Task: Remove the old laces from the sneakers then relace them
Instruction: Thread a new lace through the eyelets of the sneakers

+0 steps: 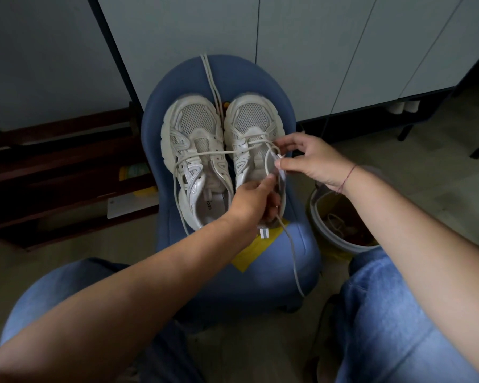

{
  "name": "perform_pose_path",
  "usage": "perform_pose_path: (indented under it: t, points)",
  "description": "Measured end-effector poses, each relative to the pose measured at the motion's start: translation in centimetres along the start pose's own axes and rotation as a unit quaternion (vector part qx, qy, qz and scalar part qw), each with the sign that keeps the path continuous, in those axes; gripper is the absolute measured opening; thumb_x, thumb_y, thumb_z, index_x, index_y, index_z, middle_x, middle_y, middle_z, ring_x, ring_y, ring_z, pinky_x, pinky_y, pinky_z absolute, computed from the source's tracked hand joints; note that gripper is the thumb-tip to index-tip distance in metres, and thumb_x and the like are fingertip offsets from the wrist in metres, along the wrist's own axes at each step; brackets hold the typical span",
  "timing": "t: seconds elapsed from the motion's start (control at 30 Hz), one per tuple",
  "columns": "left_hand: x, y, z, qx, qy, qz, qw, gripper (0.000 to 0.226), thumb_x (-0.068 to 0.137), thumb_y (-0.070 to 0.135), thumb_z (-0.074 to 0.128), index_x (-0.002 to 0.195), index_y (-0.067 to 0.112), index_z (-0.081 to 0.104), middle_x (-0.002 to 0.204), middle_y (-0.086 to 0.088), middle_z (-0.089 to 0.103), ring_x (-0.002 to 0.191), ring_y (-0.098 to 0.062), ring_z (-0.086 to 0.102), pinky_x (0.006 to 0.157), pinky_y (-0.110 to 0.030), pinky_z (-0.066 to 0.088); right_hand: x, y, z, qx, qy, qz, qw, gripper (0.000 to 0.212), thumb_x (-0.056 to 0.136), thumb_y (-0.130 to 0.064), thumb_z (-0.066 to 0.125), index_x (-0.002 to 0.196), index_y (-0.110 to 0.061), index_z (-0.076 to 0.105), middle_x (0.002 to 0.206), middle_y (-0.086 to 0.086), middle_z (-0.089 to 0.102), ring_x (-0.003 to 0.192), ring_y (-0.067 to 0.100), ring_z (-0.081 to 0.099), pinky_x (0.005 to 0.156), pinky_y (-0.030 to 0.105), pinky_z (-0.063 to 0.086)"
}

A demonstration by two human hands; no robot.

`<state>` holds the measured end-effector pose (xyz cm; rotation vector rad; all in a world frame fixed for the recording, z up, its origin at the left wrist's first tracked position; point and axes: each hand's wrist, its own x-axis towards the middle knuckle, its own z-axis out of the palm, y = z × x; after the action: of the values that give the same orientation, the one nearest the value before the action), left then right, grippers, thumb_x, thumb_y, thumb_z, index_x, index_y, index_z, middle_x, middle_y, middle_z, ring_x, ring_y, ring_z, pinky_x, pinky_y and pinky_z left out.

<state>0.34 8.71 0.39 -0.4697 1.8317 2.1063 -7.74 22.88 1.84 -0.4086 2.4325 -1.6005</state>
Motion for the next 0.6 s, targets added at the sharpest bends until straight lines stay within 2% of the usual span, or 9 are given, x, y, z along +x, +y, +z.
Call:
perform_pose_path:
  t: [0.1,0.23,0.3,0.37,0.43,0.5,0.53,0.6]
  points:
    - [0.1,0.3,-0.1,-0.057,0.003,-0.003,0.998,0.028,0.103,0.031,0.048,0.087,0.011,0.059,0.052,0.003,0.047,0.039,-0.01,0.036,0.041,-0.019,0.032,0.0,-0.1,0.0,0.001,0.001,-0.001,1.0,0.035,0.081,-0.008,0.071,0.111,-0.022,0.06,0.106,0.0,0.063,0.091,0.0,0.06,0.073,0.012,0.05]
    - [0.0,0.4,-0.2,-0.044,-0.004,0.019,0.999,0.026,0.104,0.023,0.048,0.085,0.01,0.059,0.05,0.003,0.039,0.039,-0.008,0.03,0.039,-0.018,0.027,-0.1,-0.1,0.0,0.005,0.003,-0.003,1.0,0.035,0.081,-0.007,0.071,0.109,-0.024,0.059,0.105,0.0,0.063,0.09,-0.001,0.06,0.072,0.011,0.05]
    - [0.0,0.4,-0.7,0.047,0.003,0.058,0.997,0.028,0.104,0.022,0.048,0.079,0.012,0.058,0.049,0.005,0.038,0.039,-0.006,0.03,0.042,-0.018,0.028,-0.1,-0.1,0.0,0.003,0.004,-0.002,1.0,0.035,0.081,-0.007,0.071,0.11,-0.022,0.059,0.105,0.001,0.063,0.09,-0.001,0.06,0.07,0.01,0.049]
    - [0.0,0.0,-1.3,0.198,0.021,0.118,0.973,0.032,0.102,0.024,0.051,0.071,0.017,0.059,0.047,0.009,0.044,0.041,-0.003,0.036,0.047,-0.019,0.033,-0.1,-0.1,0.0,0.001,0.003,-0.004,1.0,0.035,0.08,-0.007,0.071,0.11,-0.021,0.06,0.106,0.002,0.063,0.092,0.001,0.06,0.072,0.011,0.05]
    - [-0.3,-0.6,-1.8,0.283,0.006,0.156,0.946,0.033,0.1,0.025,0.053,0.071,0.015,0.063,0.058,-0.002,0.056,0.052,-0.007,0.047,0.056,-0.027,0.044,0.0,-0.1,-0.1,0.0,0.004,-0.007,1.0,0.035,0.08,-0.007,0.072,0.108,-0.023,0.06,0.106,0.0,0.064,0.094,0.001,0.059,0.077,0.015,0.051]
    - [-0.7,-1.3,-2.2,0.339,-0.052,0.182,0.922,0.032,0.1,0.022,0.053,0.072,0.008,0.064,0.07,-0.014,0.063,0.061,-0.012,0.054,0.064,-0.034,0.049,0.2,0.2,-0.1,-0.009,0.013,-0.006,1.0,0.037,0.076,-0.013,0.076,0.105,-0.029,0.06,0.106,-0.005,0.063,0.099,0.004,0.058,0.089,0.025,0.05]
    - [-1.0,-1.6,-2.3,0.372,-0.088,0.186,0.905,0.031,0.099,0.02,0.054,0.072,0.01,0.063,0.072,-0.014,0.064,0.059,-0.007,0.052,0.064,-0.031,0.048,0.2,0.3,0.0,-0.013,0.02,0.0,1.0,0.04,0.071,-0.02,0.079,0.103,-0.032,0.059,0.107,-0.005,0.062,0.1,0.007,0.058,0.092,0.031,0.05]
    - [-1.8,-2.1,-2.6,0.431,-0.144,0.173,0.874,0.026,0.098,0.021,0.056,0.074,0.016,0.063,0.075,-0.005,0.062,0.055,-0.003,0.049,0.056,-0.016,0.041,0.2,0.5,0.1,-0.01,0.032,0.02,0.999,0.047,0.062,-0.033,0.08,0.102,-0.034,0.055,0.107,-0.001,0.06,0.096,0.014,0.06,0.09,0.037,0.051]
